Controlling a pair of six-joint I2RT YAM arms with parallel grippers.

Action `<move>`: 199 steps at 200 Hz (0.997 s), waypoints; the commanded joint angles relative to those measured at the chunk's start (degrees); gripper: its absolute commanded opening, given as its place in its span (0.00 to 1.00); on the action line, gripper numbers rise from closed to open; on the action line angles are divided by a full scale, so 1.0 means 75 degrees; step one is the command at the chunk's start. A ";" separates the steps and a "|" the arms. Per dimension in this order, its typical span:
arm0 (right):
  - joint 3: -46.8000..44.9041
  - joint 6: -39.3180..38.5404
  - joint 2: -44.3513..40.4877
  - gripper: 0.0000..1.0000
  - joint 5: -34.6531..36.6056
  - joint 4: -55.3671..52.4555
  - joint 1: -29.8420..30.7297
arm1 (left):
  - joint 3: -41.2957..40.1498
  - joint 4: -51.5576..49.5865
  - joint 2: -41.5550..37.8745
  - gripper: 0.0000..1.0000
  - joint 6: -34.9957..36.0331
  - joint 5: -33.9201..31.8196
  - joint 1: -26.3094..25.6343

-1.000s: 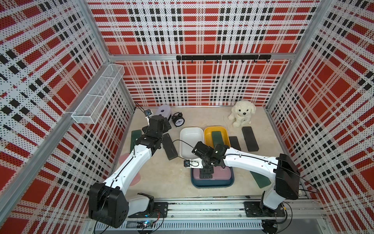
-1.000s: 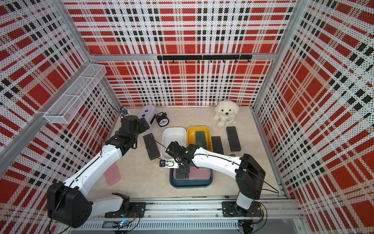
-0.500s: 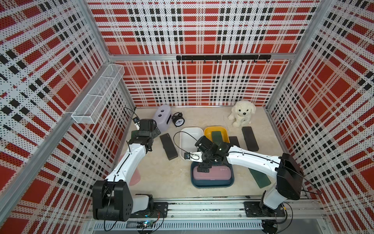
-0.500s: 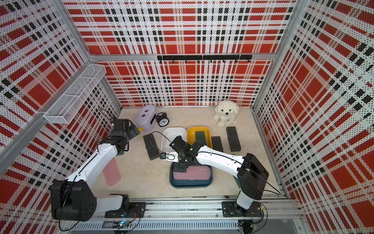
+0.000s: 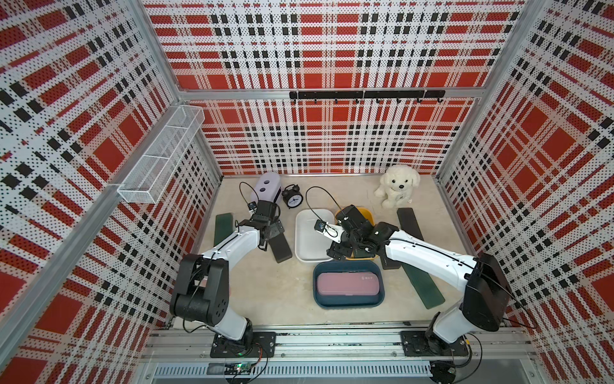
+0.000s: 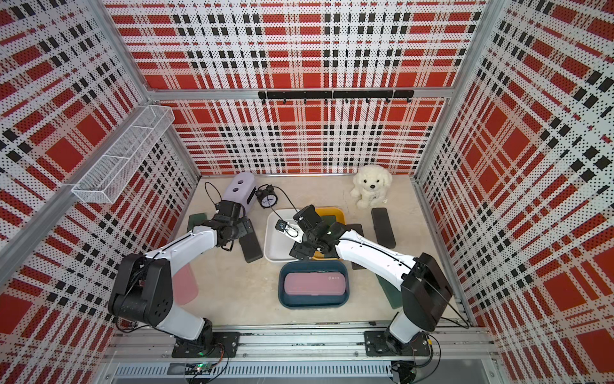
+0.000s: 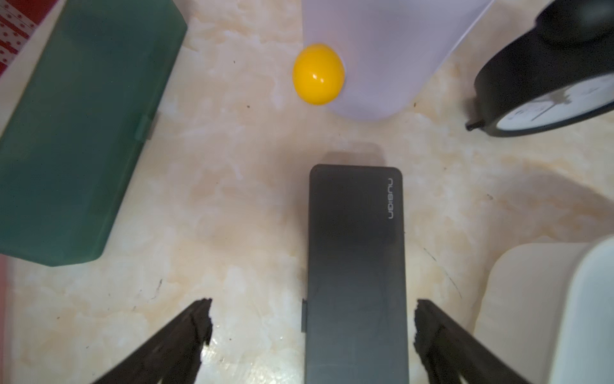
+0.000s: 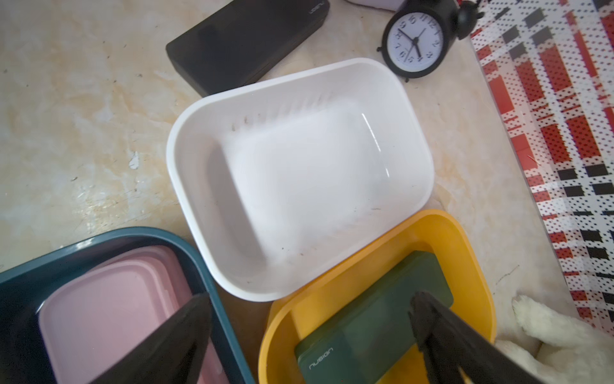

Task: Place the pencil cases by color into the storage box
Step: Pick up the pencil case from the center of the board.

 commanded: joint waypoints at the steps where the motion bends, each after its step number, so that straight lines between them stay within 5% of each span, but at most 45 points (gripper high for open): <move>1: -0.0147 0.0305 -0.0286 1.00 0.0132 0.0212 -0.0095 | 0.0303 -0.0055 0.0294 0.99 -0.0242 0.0071 -0.0120; 199: -0.0528 0.0499 -0.0477 1.00 0.0276 0.0193 -0.0208 | 0.0533 0.0097 0.1587 0.99 -0.0249 0.0364 -0.0556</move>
